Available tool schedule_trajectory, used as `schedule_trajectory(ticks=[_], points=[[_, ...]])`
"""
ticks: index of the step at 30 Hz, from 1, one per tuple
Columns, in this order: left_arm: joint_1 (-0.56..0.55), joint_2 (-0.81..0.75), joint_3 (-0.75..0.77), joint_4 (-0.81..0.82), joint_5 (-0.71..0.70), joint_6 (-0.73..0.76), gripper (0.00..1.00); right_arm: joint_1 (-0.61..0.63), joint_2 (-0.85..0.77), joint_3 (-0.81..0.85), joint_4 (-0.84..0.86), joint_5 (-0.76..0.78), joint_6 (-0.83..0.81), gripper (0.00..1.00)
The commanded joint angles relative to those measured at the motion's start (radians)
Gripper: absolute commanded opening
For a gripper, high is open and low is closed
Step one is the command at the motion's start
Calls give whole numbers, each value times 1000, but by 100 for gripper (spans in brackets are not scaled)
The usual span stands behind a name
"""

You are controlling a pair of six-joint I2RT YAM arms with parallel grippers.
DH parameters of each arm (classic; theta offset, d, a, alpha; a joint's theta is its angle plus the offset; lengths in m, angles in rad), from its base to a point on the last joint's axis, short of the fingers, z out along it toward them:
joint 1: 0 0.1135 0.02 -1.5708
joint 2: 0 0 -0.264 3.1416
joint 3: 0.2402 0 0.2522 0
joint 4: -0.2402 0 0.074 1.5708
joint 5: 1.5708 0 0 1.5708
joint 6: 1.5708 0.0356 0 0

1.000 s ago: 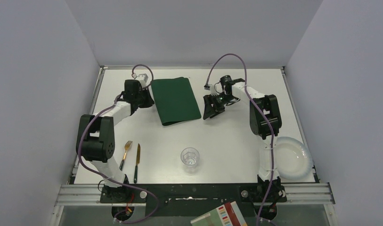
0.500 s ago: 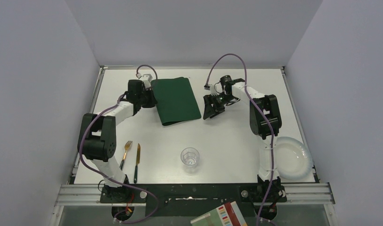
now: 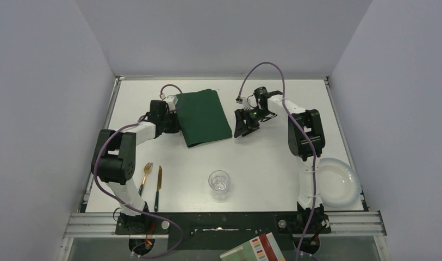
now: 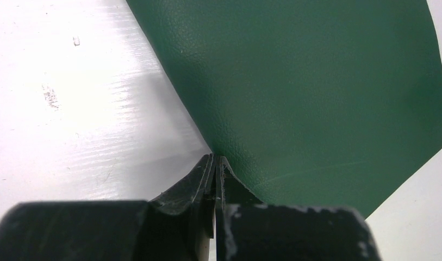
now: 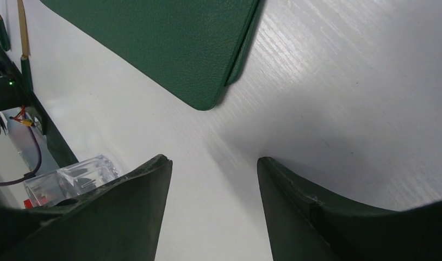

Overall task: Set the dinner table for one person
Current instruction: Flatten out the napkin at the center of the board.

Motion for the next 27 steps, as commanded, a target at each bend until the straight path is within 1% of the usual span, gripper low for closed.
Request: schedule_trajectory(ticks=[1,7,10,18,22,27], points=[[-8,-5,-19,16,13,21,0,22,69,-16,71,117,-14,62],[-8,15,-22,20,23,12,0,24,71,7,101,121,20,62],[-8,22,-22,21,27,8,0,39,102,53,68,92,16,63],[-8,16,-29,29,30,3,0,96,152,113,27,81,3,63],[-7,11,-32,29,28,1,0,96,150,96,17,83,1,63],[-6,8,-32,30,32,-2,0,94,104,9,34,87,-3,63]])
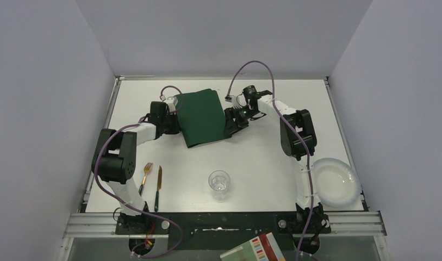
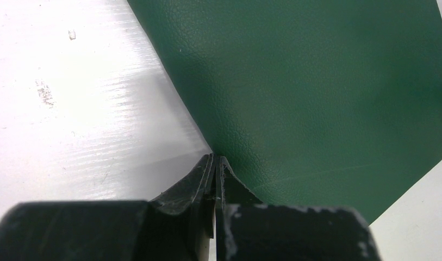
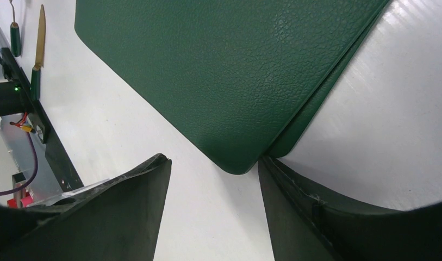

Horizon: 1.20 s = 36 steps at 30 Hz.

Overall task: Set the dinner table for one person
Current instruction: Flatten out the napkin at the center of the board.

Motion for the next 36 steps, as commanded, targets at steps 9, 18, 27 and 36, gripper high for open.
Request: schedule_trajectory(ticks=[9,18,27,36], points=[[-5,-1,-18,0,31,-2,0,-1,-18,-192,-30,127,-69,63],[-6,2,-39,-1,58,-15,0,-25,-60,-269,-16,136,-67,63],[-8,17,-61,-37,52,-32,0,-38,-91,-340,111,151,-12,63],[4,-119,19,-114,33,31,0,-112,-141,-295,76,174,-14,64]])
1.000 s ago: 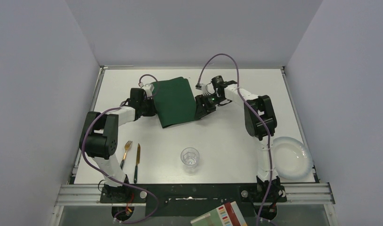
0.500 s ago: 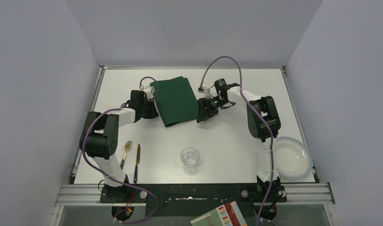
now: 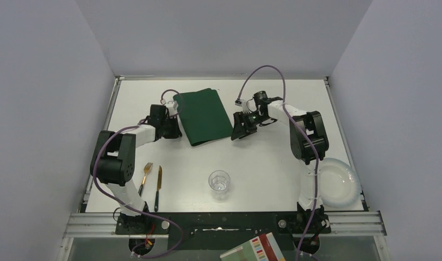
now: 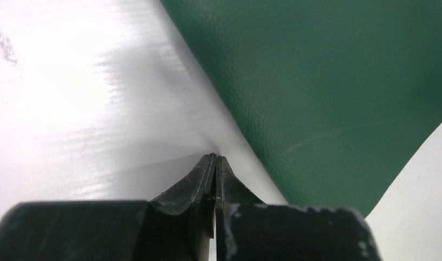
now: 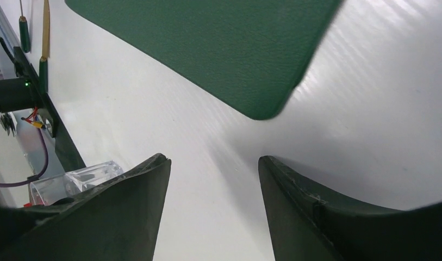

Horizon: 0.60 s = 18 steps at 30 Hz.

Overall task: Set the dinner table for one person
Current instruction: Flatten out the napkin at the center of the board.

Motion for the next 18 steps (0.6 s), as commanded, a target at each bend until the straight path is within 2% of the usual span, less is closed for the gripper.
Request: schedule_trajectory(ticks=[1,4,8,18], points=[[4,-124,75,-112,-1,59,0,-57,10,-22,-62,208,-36,64],[4,-156,176,-222,1,74,0,-59,7,-32,-68,204,-42,64],[-5,-163,261,-266,38,63,0,-59,2,-36,-66,205,-45,64],[-97,-106,181,-116,-7,74,0,-60,12,-37,-53,203,-40,64]])
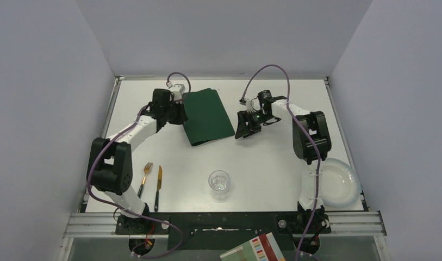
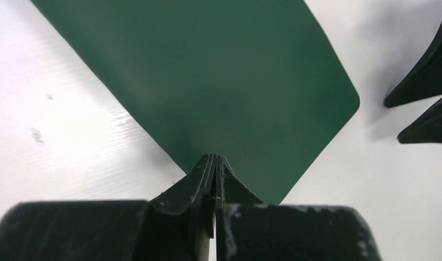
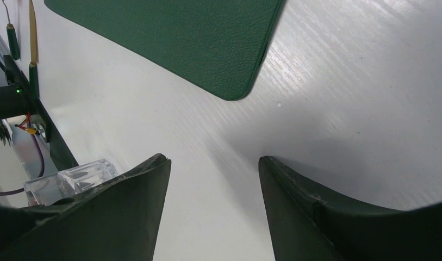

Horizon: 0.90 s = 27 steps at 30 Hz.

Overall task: Set the dinner table for one person
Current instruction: Flatten out the napkin at the center of the board.

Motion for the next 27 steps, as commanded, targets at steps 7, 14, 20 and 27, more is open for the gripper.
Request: schedule_trajectory(ticks=[7,14,20,27], points=[[-65,63,-65,119,-27,38,0,-9,29,-43,-6,154,-30,64],[-65,99,-119,134,-44,55,0,-10,29,-51,-3,153,-30,64],[-64,92,-173,137,-56,71,0,-10,35,-51,3,158,-21,64],[-63,91,-217,143,-59,81,0,-9,67,-29,-12,132,-11,65]])
